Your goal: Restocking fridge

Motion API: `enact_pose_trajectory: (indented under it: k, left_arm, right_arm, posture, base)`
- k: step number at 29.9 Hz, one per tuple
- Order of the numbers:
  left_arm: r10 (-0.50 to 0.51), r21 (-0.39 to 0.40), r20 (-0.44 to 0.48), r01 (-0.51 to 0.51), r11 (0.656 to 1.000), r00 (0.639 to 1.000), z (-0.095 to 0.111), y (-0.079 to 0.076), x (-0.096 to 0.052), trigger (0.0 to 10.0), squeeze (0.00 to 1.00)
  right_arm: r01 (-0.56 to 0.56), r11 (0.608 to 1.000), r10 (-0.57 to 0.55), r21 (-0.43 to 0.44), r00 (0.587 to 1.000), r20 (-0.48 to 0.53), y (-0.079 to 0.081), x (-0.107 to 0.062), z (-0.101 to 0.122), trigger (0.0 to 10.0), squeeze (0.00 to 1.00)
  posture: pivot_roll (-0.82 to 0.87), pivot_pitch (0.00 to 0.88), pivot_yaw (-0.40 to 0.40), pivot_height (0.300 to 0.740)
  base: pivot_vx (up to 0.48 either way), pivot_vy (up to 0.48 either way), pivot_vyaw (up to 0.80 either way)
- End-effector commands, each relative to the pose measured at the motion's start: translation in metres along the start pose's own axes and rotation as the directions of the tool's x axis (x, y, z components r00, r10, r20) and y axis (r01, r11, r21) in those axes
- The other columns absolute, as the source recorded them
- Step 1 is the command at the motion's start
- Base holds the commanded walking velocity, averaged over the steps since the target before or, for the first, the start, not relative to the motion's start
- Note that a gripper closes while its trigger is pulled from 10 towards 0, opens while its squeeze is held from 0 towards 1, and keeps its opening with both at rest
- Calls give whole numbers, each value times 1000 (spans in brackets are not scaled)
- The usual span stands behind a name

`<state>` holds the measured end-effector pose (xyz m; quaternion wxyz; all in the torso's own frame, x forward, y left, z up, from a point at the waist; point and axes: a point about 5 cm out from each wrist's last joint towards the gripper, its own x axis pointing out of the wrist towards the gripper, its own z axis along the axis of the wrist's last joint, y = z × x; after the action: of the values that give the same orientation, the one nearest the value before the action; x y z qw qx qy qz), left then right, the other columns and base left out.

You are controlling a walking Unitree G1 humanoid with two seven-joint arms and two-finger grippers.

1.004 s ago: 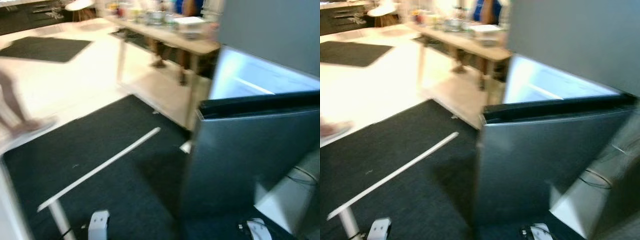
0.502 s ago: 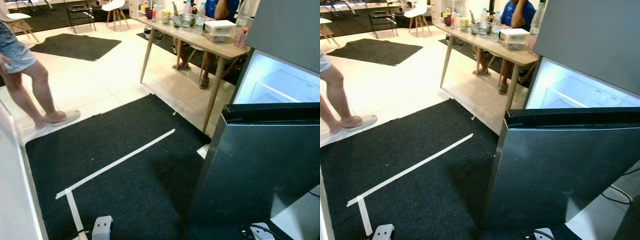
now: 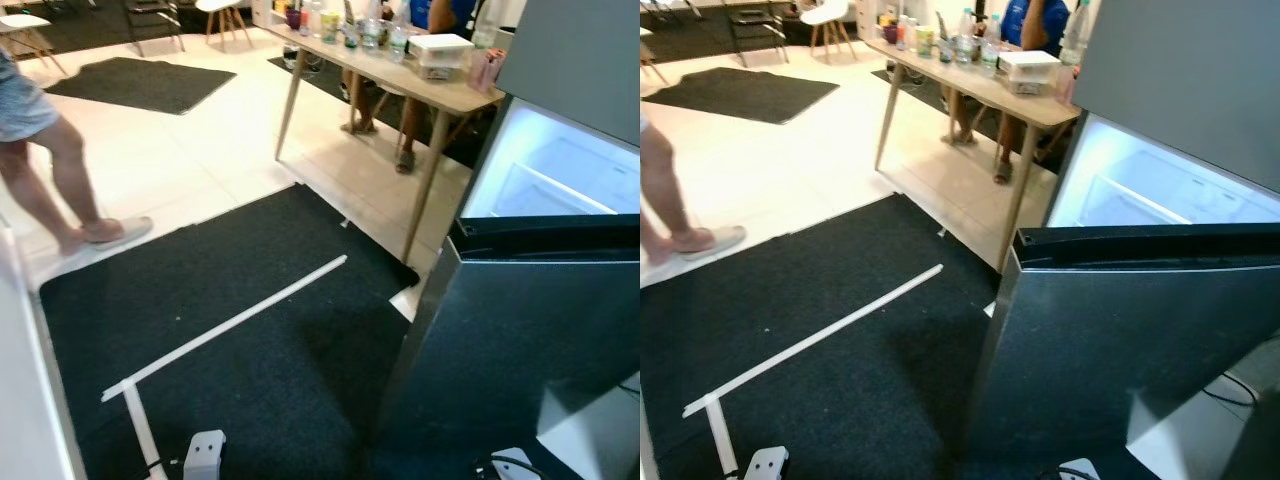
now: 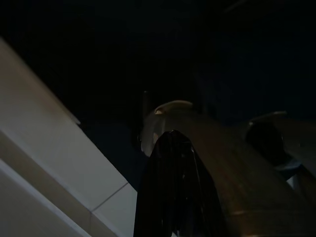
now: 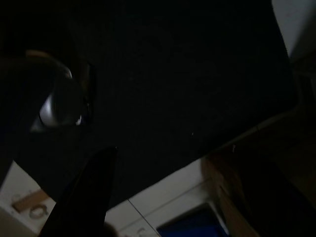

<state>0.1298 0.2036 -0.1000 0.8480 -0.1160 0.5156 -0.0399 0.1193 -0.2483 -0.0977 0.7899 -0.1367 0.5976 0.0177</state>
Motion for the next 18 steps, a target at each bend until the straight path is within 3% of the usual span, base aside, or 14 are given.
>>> enact_pose_trajectory:
  k: [1,18]
  left_arm:
    - [-3,21,-2,3,1000,1000,0,0,0,10000,0]
    - [-7,28,-4,7,1000,1000,-1,-1,0,10000,0]
  right_arm:
    - [-2,1000,2,-9,1000,-20,0,0,-4,10000,0]
    - [-5,1000,4,-29,1000,-28,0,0,-7,10000,0]
  posture:
    - [-52,0,-51,740]
    - [-50,0,-54,740]
  base:
    - [277,0,0]
    - [293,0,0]
